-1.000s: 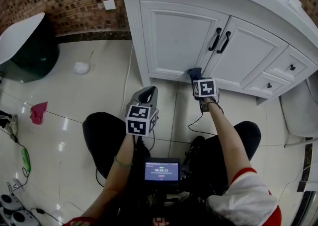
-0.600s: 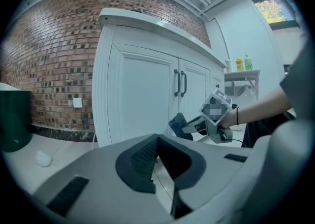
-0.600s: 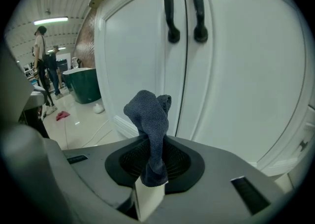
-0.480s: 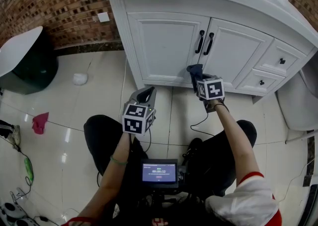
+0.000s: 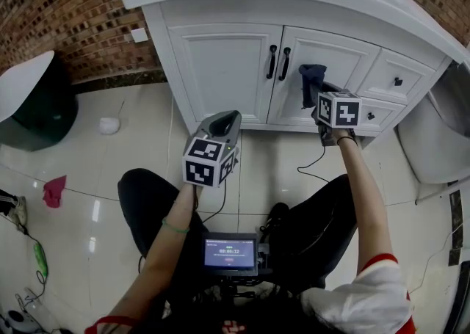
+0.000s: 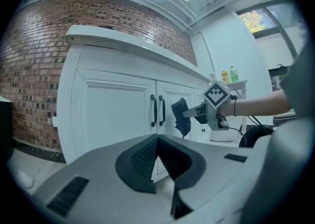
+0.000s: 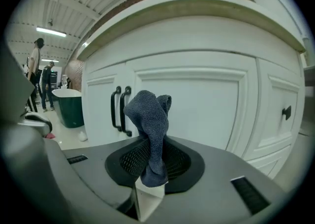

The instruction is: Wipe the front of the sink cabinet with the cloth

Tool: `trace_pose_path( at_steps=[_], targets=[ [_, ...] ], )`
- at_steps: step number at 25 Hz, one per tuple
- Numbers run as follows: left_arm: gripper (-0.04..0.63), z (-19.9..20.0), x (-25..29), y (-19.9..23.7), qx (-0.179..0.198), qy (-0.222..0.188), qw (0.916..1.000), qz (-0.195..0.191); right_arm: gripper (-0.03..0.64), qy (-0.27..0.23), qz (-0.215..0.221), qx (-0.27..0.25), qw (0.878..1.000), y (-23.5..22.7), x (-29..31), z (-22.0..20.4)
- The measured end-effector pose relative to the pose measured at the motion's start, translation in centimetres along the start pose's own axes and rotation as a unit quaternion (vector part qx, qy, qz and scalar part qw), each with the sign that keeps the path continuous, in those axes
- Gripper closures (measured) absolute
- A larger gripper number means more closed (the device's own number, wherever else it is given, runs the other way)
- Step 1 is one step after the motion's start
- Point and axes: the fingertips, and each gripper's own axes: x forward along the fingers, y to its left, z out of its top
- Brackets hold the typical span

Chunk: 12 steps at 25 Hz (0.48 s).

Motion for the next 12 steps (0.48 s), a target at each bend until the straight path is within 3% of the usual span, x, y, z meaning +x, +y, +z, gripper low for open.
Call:
trace_pose_path(
  at_steps=[7, 12],
  targets=[
    [0.560, 1.1, 0.9, -2.7, 0.013, -0.002, 0.9998, -0.016, 0.543, -0.071, 0.025, -0.019, 0.997, 1.5, -1.5, 7.7],
    [0.560, 0.8, 0.5, -2.9, 0.012, 0.010, 0.9998, -0.012, 0.543, -0.087, 0.046, -0.048, 0.994, 4.4, -0.6, 10.9]
  ],
)
